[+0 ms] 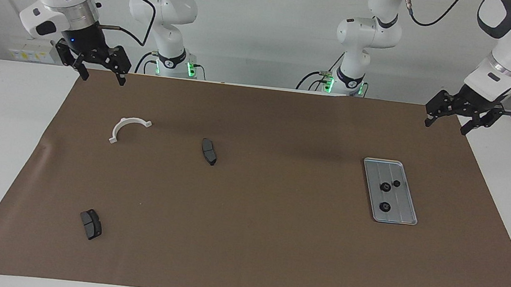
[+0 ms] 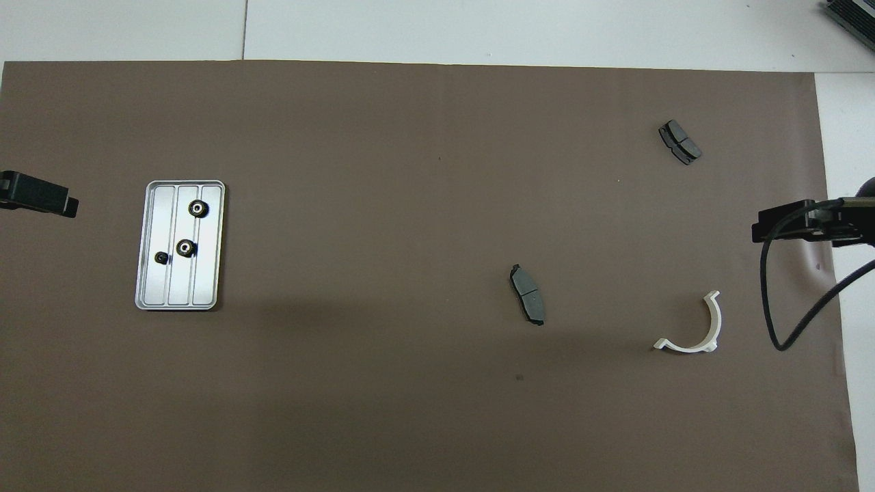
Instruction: Pick bearing gear from pile to tray
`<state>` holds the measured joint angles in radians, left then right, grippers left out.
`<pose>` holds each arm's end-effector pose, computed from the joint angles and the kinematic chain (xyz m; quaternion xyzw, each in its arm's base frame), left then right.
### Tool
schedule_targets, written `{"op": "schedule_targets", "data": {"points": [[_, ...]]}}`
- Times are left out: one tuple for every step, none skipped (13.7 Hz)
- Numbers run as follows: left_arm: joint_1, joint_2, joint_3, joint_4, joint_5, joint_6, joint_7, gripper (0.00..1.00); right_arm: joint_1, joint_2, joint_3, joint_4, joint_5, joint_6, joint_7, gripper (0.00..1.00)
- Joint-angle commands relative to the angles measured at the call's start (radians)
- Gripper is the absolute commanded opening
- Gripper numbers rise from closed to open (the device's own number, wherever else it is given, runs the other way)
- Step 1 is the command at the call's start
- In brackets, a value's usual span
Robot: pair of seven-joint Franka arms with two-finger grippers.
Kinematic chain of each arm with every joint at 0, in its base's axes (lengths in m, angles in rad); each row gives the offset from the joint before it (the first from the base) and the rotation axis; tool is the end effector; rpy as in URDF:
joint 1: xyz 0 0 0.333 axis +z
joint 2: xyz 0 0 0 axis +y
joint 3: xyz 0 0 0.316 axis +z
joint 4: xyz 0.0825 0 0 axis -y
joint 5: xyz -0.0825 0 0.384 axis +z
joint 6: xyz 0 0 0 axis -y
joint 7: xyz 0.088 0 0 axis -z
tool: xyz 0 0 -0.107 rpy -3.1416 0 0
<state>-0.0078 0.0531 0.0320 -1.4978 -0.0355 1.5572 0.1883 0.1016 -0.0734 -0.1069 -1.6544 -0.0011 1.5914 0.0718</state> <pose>0.5700 0.0094 0.6279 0.9965 -0.0823 0.0049 0.0165 0.5331 -0.0051 0.6265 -0.9992 0.0384 -0.0049 0.0035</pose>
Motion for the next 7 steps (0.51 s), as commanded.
{"op": "schedule_targets", "data": {"points": [[-0.006,-0.032,0.005,-0.039,0.016,0.026,-0.07,1.0,-0.002,-0.02,0.003,-0.019,0.006,-0.007,-0.006,1.0],[-0.006,-0.032,0.005,-0.039,0.016,0.026,-0.07,1.0,-0.002,-0.02,0.003,-0.019,0.006,-0.007,-0.006,1.0],[-0.006,-0.033,0.005,-0.042,0.016,0.026,-0.069,1.0,-0.002,-0.02,0.003,-0.019,0.006,-0.007,-0.006,1.0],[-0.004,-0.033,0.005,-0.042,0.016,0.024,-0.067,1.0,-0.002,-0.02,0.003,-0.019,0.006,-0.007,-0.006,1.0],[-0.001,-0.033,0.005,-0.042,0.016,0.026,-0.066,1.0,-0.002,-0.02,0.003,-0.019,0.006,-0.007,-0.006,1.0],[-0.001,-0.033,0.006,-0.042,0.016,0.026,-0.064,1.0,-0.002,-0.02,0.001,-0.019,0.006,-0.007,-0.006,1.0],[-0.001,-0.033,0.006,-0.042,0.017,0.026,-0.064,1.0,-0.002,-0.02,0.003,-0.019,0.006,-0.007,-0.006,1.0]]}}
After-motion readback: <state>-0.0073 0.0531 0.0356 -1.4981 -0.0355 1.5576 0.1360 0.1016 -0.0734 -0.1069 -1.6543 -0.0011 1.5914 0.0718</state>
